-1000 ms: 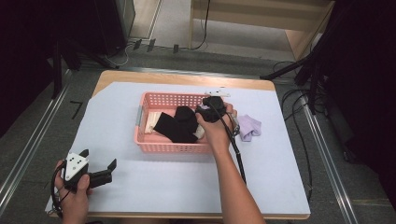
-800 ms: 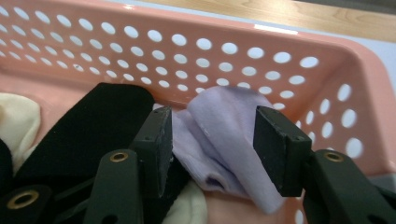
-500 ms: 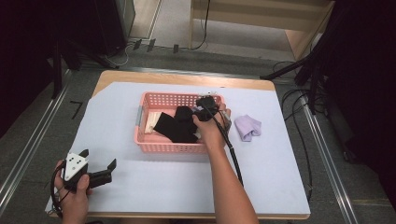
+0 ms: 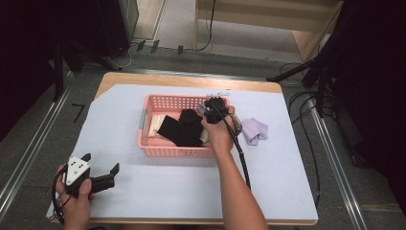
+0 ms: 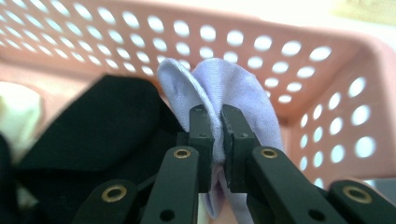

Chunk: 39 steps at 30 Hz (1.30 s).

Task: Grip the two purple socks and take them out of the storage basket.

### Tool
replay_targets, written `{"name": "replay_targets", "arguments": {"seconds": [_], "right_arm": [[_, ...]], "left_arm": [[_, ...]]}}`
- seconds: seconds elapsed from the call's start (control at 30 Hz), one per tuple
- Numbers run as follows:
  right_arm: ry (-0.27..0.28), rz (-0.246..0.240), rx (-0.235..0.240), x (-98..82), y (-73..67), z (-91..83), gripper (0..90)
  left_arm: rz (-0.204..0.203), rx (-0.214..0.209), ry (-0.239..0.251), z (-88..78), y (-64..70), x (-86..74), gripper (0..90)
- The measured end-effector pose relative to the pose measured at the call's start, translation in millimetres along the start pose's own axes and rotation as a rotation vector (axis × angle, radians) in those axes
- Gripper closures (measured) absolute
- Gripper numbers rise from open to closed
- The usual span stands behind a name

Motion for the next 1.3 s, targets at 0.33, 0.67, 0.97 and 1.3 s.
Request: {"name": "replay_targets", "arguments": {"seconds": [0.33,0.67,0.97,1.3], "right_arm": [[0.257,0.013,0.124,27.3,-0.7,-48.8,85.0],[0.436,-0.006,0.166,45.4,-1.7,-92.2,85.0],[0.503,0.034,0.124,41.5,31.0,-111.6,85.0],[0.503,0.109,0.064,16.5,79.0,-118.2,84.9]], "left_arm": [[0.008,0.006,0.006,0.3,0.2,0.3,0.2],[0.010,0.006,0.007,0.3,0.7,0.4,0.2],[0.015,0.009,0.009,0.0,0.8,0.4,0.2],[0.015,0.012,0.010,-0.1,0.9,0.5,0.1]]}}
Point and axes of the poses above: each handheld gripper's, and its own axes: z roughly forward along the jaws, x roughly out of its top, y roughly to its right, the point moved 10 cm from there along z, roughly forward along the jaws, and after that the axes turned 5 degrees about x, right-handed, at the moved point
